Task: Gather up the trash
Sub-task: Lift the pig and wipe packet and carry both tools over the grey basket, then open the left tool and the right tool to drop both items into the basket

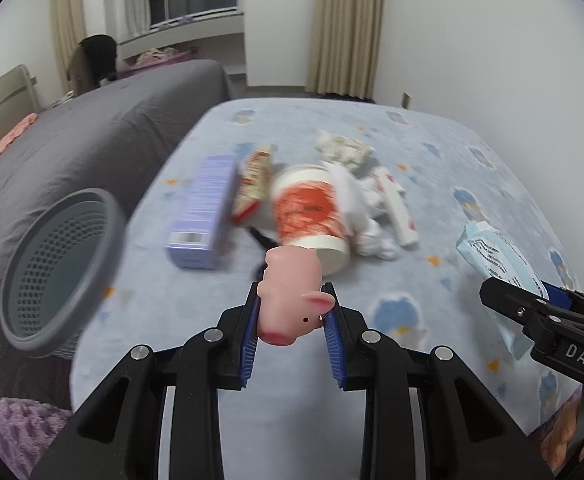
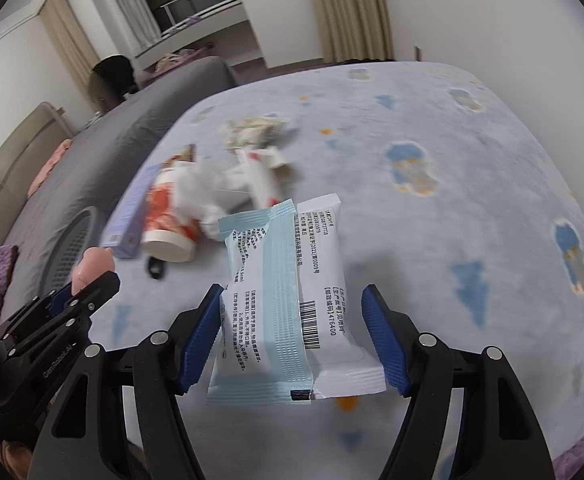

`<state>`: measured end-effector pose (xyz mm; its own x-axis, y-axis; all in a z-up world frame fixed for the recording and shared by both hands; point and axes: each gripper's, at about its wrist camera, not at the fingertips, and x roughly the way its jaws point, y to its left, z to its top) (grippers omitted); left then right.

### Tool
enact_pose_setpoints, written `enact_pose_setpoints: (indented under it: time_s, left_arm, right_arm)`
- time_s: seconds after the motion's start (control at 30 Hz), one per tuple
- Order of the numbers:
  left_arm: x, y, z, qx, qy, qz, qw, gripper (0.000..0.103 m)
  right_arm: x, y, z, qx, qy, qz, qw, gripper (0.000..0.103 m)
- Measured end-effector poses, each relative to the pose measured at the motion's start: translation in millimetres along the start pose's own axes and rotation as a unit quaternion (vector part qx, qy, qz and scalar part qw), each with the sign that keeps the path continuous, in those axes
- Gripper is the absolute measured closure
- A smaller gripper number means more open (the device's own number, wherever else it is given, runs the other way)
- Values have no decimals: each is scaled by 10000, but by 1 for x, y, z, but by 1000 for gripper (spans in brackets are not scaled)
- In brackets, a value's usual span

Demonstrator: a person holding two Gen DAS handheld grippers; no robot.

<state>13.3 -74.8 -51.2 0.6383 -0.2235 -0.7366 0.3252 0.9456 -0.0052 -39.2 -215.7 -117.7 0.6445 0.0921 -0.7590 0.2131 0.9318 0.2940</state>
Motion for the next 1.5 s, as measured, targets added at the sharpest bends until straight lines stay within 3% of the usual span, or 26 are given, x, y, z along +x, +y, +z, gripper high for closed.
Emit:
enact_pose_setpoints:
  time_s: [0.27, 0.5, 0.67, 0.83, 0.93, 1.37, 1.5]
  left_arm:
    - [-17, 109, 12, -539, -236, 698, 9958, 74]
    - [-10, 219, 20, -966, -192, 1496, 9838, 74]
    - [6, 268, 24, -1104, -104, 1855, 9764, 73]
    - [26, 299, 14, -1355, 92, 1935, 9717, 73]
    - [36, 310, 8, -1535, 317, 1736, 9723, 73]
    - [47, 329, 8, -1770, 419, 1843, 9659, 71]
    - [47, 329, 7, -1763, 437, 1894, 9650, 60]
  right_arm:
    - [24, 111, 21, -827, 13, 571, 9949, 35]
    - [66, 210, 35, -1537, 155, 1074, 9821, 35]
    - [104, 263, 46, -1813, 309, 1308, 9742, 35]
    - [136, 298, 49, -1946, 485, 1419, 9694, 35]
    - [150, 313, 48, -2032, 545, 1424, 9672, 35]
    - [177, 344, 45, -2220, 553, 1433, 9629, 35]
    - [172, 343, 46, -2263, 461, 1389, 9630, 35]
